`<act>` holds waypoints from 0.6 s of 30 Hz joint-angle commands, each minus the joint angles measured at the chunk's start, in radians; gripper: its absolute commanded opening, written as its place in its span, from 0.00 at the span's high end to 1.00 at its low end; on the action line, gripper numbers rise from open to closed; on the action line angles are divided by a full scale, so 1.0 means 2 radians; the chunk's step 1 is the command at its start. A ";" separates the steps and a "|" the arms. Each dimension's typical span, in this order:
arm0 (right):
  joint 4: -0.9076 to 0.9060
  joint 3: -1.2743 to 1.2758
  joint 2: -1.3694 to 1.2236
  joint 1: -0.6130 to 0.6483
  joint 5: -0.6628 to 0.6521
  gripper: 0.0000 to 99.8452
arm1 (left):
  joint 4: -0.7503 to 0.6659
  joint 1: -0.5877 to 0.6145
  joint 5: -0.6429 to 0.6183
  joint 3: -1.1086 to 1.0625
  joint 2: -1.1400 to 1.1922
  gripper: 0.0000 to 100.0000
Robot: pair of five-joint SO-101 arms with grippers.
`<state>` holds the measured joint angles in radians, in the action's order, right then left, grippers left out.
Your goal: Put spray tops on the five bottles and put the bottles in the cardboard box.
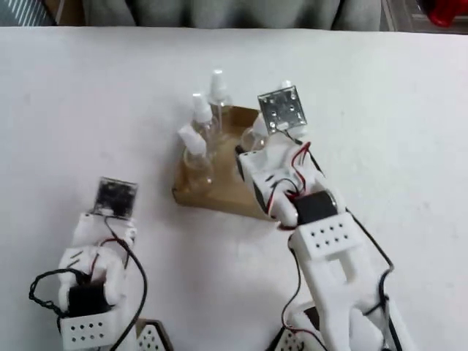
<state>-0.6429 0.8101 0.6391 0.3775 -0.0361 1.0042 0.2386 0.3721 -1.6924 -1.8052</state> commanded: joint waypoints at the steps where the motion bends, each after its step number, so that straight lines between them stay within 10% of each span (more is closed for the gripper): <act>1: 0.036 -0.025 -0.028 -0.012 -0.004 0.99 | 0.003 -0.011 0.024 0.000 -0.007 0.98; 18: 0.095 -0.010 -0.083 -0.054 -0.052 0.98 | 0.002 -0.011 0.025 0.000 -0.007 0.98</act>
<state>-0.4787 0.8101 0.4672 0.2762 -0.1266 1.0058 0.2294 0.4104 -1.6924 -1.8052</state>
